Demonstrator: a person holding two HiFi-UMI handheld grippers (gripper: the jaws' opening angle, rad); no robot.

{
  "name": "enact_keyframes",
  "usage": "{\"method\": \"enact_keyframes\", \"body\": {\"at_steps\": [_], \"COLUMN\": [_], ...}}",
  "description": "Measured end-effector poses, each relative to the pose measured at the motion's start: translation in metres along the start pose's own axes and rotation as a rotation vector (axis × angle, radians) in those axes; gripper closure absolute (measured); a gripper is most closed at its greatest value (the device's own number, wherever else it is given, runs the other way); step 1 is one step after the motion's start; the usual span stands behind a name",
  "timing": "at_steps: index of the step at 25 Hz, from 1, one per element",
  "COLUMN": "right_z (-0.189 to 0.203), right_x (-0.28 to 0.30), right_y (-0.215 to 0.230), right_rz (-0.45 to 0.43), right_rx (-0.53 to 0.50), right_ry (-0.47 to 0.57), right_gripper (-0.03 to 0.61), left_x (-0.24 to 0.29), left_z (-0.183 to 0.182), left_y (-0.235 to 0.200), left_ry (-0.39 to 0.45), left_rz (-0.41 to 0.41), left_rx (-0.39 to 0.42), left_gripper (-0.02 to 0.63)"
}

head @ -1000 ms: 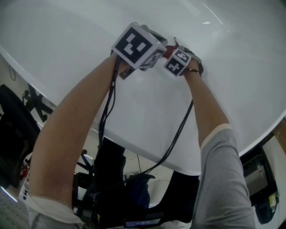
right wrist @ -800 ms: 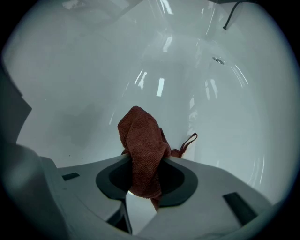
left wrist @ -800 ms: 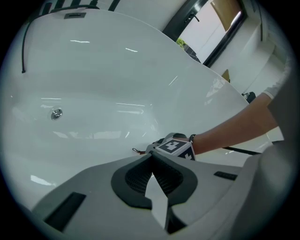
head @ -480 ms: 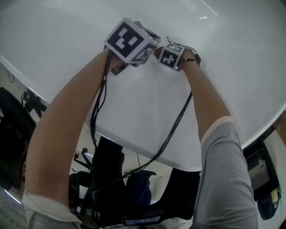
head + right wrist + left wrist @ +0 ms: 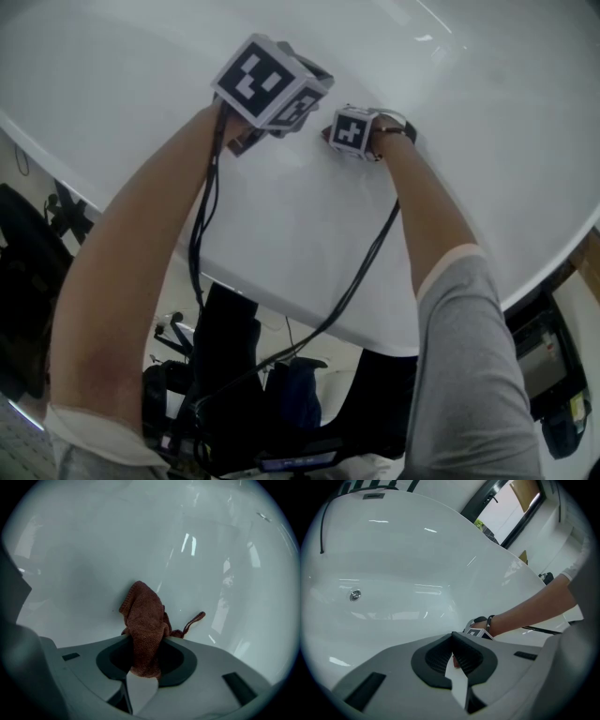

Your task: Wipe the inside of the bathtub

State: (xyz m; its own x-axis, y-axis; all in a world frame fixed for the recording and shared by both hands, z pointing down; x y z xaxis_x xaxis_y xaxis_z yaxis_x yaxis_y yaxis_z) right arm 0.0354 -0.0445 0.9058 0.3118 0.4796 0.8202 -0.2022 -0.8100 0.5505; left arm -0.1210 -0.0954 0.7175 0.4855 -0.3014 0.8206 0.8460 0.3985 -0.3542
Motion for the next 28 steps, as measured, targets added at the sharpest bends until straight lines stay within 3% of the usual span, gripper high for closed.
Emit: {"method": "enact_keyframes", "body": {"at_steps": [14,28], "right_z": [0.017,0.064], "right_x": [-0.008,-0.066], "right_y": [-0.031,-0.118], "right_rz": [-0.179,-0.296], "right_rx": [-0.052,-0.03], "right_ry": [-0.025,-0.026], "right_gripper": [0.485,0.486], "left_x": [-0.024,-0.071], "left_z": [-0.013,-0.034], "left_y": [0.008,0.071], "left_ry": [0.037,0.088], "left_rz": [0.003,0.076], "left_rx": [-0.016,-0.032], "left_gripper": [0.606,0.607]}}
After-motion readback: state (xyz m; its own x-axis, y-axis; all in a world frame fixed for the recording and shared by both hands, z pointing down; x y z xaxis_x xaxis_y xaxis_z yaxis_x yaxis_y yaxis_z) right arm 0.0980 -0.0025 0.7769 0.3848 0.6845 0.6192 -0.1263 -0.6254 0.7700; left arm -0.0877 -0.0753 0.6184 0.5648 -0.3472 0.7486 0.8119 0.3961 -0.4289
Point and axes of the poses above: the fingertips, and each gripper's own axes: x forward along the fingers, y to its right, z out of its underside, the point moved 10 cm from there along -x, backward along the fingers, and after that the axes turned 6 degrees about -z, right-handed, at the moved point
